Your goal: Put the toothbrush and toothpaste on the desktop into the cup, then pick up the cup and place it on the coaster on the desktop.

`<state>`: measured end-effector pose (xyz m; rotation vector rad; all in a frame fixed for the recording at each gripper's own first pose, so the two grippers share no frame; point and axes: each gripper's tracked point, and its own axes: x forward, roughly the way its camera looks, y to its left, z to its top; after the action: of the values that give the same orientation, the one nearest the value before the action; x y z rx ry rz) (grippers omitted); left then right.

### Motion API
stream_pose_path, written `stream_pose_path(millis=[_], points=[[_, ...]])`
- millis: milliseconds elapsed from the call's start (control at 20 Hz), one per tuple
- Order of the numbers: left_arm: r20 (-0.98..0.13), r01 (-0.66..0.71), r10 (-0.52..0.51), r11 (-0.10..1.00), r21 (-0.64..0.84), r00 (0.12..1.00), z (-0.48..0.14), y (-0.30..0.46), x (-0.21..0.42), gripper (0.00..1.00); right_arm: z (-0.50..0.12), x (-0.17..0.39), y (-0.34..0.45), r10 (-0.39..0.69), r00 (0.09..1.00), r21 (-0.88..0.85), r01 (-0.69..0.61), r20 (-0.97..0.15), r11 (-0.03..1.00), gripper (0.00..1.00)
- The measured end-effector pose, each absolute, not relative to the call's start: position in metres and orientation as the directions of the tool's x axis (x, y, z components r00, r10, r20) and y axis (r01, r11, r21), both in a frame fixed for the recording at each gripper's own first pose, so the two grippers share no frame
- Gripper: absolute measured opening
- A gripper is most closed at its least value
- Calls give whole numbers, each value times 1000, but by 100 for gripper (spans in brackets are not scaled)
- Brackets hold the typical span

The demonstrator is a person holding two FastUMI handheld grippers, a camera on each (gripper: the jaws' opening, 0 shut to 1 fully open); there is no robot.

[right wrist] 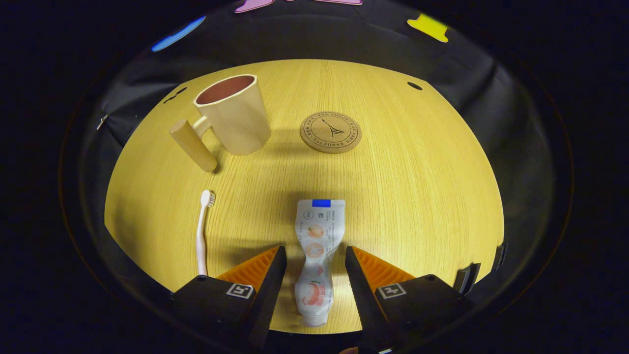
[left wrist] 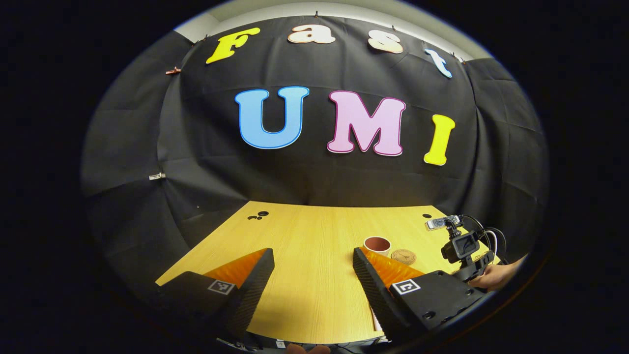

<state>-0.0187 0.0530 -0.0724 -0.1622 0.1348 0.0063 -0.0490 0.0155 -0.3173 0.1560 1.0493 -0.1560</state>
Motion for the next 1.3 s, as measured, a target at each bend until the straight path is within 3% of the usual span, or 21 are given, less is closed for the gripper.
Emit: stream_pose_path(millis=[350,450,900,1300], points=[[-164,18,-44,987,-157,985,-78,34,-15,100,-320,-48,15,-14,479,100,212,-878,972,31],[-177,33,-62,987,-158,982,-81,23,-11,100,-317,-49,15,13,500,129,198,-866,972,26],[-286,107,-150,981,-162,946,-115,-33,9,99,-230,-46,-9,74,765,269,134,-640,954,27],[-426,175,-221,974,-146,877,-165,-84,34,96,-141,-61,-40,84,875,313,80,-477,946,27]])
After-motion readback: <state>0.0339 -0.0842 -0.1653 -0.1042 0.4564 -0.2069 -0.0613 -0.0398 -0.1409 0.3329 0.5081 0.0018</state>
